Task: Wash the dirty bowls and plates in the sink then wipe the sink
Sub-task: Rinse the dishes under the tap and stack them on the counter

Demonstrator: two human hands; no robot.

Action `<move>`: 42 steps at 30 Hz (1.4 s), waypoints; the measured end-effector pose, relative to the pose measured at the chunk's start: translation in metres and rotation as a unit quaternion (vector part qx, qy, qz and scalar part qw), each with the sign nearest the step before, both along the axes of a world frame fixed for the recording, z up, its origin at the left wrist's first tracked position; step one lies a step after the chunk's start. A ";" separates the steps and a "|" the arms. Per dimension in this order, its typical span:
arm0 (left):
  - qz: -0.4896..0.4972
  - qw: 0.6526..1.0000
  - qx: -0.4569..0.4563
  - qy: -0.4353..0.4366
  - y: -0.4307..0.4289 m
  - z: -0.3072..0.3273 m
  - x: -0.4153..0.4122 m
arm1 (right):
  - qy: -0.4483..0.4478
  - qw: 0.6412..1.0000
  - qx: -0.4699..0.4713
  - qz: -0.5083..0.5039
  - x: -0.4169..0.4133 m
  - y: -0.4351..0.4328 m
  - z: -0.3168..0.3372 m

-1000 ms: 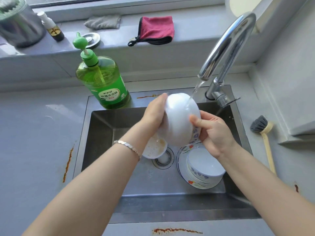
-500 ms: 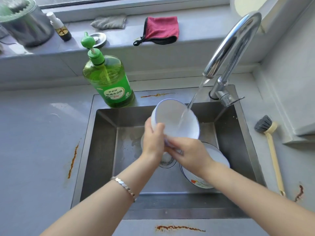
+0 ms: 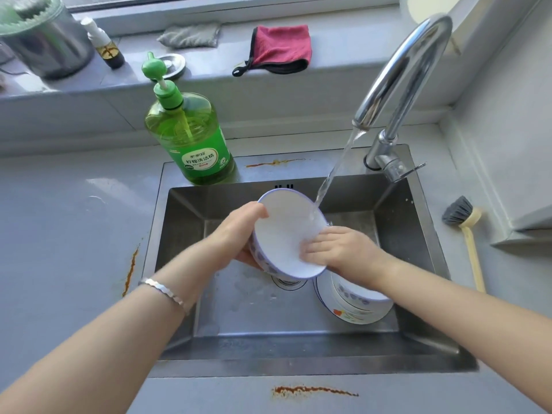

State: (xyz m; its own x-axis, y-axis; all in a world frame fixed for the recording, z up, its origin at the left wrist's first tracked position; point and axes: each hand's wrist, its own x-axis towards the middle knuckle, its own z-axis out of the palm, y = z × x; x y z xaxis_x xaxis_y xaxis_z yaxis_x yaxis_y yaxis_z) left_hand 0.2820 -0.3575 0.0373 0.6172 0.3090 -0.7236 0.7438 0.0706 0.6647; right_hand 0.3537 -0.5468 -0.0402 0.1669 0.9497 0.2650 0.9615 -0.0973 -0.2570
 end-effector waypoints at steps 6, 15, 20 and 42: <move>0.123 0.977 -0.018 -0.172 -0.034 -0.013 -0.022 | 0.029 0.991 0.039 -0.128 -0.024 0.021 0.015; 0.060 0.981 0.102 -0.157 -0.005 -0.019 -0.023 | -0.013 0.997 -0.073 0.034 -0.007 0.012 -0.007; -0.054 0.986 0.099 -0.121 0.013 -0.004 -0.020 | -0.122 0.987 -0.101 0.021 0.026 0.031 0.000; -0.047 0.944 0.315 -0.083 0.049 -0.006 -0.097 | 0.239 0.911 -0.240 -0.235 -0.058 0.011 0.001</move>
State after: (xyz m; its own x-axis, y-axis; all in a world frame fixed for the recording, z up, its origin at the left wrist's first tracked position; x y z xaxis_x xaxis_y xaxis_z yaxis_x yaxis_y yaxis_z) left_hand 0.1852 -0.3089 0.0314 0.7519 0.5841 -0.3057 0.6094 -0.4390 0.6602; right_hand 0.2955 -0.5359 -0.0388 0.5723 0.7311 -0.3714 0.5748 -0.6806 -0.4543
